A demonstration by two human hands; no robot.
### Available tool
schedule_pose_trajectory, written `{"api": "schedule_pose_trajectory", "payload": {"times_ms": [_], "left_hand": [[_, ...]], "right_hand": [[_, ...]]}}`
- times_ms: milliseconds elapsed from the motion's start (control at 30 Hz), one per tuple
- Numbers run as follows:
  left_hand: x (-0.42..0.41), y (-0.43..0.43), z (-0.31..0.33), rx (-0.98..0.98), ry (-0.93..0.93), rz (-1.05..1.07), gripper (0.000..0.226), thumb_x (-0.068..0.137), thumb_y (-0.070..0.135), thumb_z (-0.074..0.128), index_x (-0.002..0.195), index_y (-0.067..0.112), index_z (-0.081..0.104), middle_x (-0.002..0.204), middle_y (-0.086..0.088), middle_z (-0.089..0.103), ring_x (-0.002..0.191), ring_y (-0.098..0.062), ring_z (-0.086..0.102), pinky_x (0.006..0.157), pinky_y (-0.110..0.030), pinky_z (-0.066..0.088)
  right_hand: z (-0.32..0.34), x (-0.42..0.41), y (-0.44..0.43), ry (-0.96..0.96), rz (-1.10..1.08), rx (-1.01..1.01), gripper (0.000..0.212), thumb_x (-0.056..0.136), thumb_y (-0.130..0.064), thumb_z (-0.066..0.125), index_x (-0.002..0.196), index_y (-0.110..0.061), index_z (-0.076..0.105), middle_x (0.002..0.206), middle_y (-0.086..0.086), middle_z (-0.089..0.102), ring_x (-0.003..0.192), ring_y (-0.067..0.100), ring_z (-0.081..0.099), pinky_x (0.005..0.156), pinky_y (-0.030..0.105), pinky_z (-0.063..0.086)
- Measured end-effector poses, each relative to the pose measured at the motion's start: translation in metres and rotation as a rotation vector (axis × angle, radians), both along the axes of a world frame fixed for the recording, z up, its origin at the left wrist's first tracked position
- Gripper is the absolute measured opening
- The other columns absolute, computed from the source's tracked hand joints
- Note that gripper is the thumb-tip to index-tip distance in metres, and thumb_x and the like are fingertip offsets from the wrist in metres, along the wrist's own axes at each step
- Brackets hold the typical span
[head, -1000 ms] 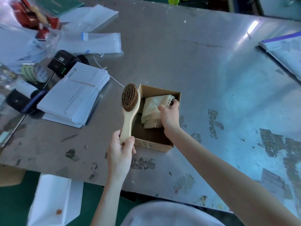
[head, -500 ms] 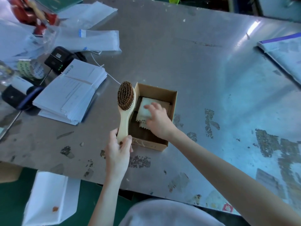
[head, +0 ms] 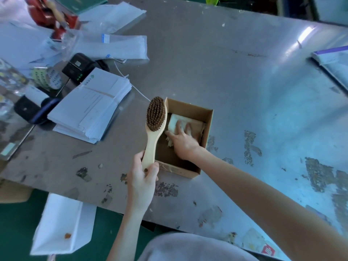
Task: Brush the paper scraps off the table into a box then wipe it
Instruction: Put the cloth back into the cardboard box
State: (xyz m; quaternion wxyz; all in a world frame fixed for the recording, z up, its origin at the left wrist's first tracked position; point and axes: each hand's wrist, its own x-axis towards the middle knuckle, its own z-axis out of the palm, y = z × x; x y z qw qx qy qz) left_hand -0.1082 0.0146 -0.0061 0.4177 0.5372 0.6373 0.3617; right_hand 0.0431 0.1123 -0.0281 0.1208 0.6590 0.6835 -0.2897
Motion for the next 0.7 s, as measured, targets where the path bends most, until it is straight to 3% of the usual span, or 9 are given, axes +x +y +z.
{"api": "schedule_pose_trajectory", "payload": {"times_ms": [100, 167, 233, 300, 400, 500, 700], "left_hand": [[0.000, 0.002, 0.001, -0.003, 0.016, -0.003, 0.026, 0.092, 0.016, 0.056, 0.116, 0.023, 0.047, 0.073, -0.003, 0.060, 0.058, -0.006, 0.057, 0.050, -0.022, 0.049], [0.000, 0.003, 0.002, 0.008, 0.035, -0.017, 0.026, 0.092, 0.016, 0.056, 0.116, 0.023, 0.047, 0.073, -0.003, 0.059, 0.058, -0.005, 0.056, 0.050, -0.021, 0.048], [-0.001, 0.004, 0.004, 0.010, 0.054, -0.024, 0.025, 0.092, 0.016, 0.056, 0.115, 0.022, 0.047, 0.072, -0.002, 0.059, 0.058, -0.004, 0.057, 0.049, -0.019, 0.047], [-0.004, 0.005, 0.006, 0.011, 0.082, -0.037, 0.025, 0.092, 0.016, 0.056, 0.116, 0.020, 0.049, 0.071, -0.001, 0.059, 0.059, -0.005, 0.057, 0.049, -0.018, 0.046], [-0.010, 0.009, 0.015, 0.042, 0.160, -0.104, 0.025, 0.090, 0.018, 0.058, 0.114, 0.016, 0.054, 0.069, -0.001, 0.059, 0.060, -0.010, 0.055, 0.047, -0.022, 0.043], [-0.012, 0.016, 0.028, 0.089, 0.253, -0.222, 0.025, 0.088, 0.019, 0.060, 0.112, 0.016, 0.055, 0.075, 0.002, 0.060, 0.060, -0.008, 0.056, 0.046, -0.017, 0.041], [0.005, 0.035, 0.040, 0.150, 0.506, -0.333, 0.032, 0.087, 0.021, 0.058, 0.116, 0.009, 0.052, 0.094, -0.007, 0.057, 0.068, -0.014, 0.051, 0.052, -0.018, 0.032]], "right_hand": [[0.001, 0.002, 0.003, 0.091, -0.059, 0.040, 0.066, 0.096, -0.009, 0.040, 0.150, -0.038, 0.017, 0.161, 0.013, -0.004, 0.144, 0.045, -0.003, 0.111, 0.056, 0.027], [0.004, 0.007, 0.005, 0.121, -0.093, 0.084, 0.064, 0.095, -0.022, 0.049, 0.149, -0.039, 0.019, 0.156, 0.016, 0.020, 0.141, 0.044, 0.021, 0.106, 0.052, 0.036], [0.013, 0.013, 0.004, 0.113, -0.104, 0.105, 0.066, 0.092, -0.031, 0.054, 0.149, -0.034, 0.022, 0.142, 0.015, 0.042, 0.127, 0.038, 0.044, 0.096, 0.046, 0.044], [0.028, 0.019, 0.001, 0.185, -0.182, 0.118, 0.059, 0.090, -0.029, 0.056, 0.145, -0.023, 0.035, 0.131, 0.015, 0.054, 0.114, 0.035, 0.055, 0.090, 0.042, 0.049], [0.051, 0.032, -0.006, 0.373, -0.375, 0.304, 0.042, 0.086, -0.020, 0.056, 0.128, -0.013, 0.055, 0.122, 0.013, 0.062, 0.108, 0.032, 0.058, 0.091, 0.043, 0.050], [0.061, 0.048, -0.015, 0.430, -0.470, 0.530, 0.033, 0.082, -0.013, 0.053, 0.114, -0.009, 0.063, 0.113, 0.012, 0.068, 0.107, 0.031, 0.059, 0.090, 0.041, 0.049], [0.047, 0.065, -0.030, 0.410, -0.499, 0.564, 0.050, 0.084, -0.010, 0.055, 0.133, -0.007, 0.045, 0.131, 0.014, 0.051, 0.122, 0.031, 0.044, 0.097, 0.032, 0.033]]}}
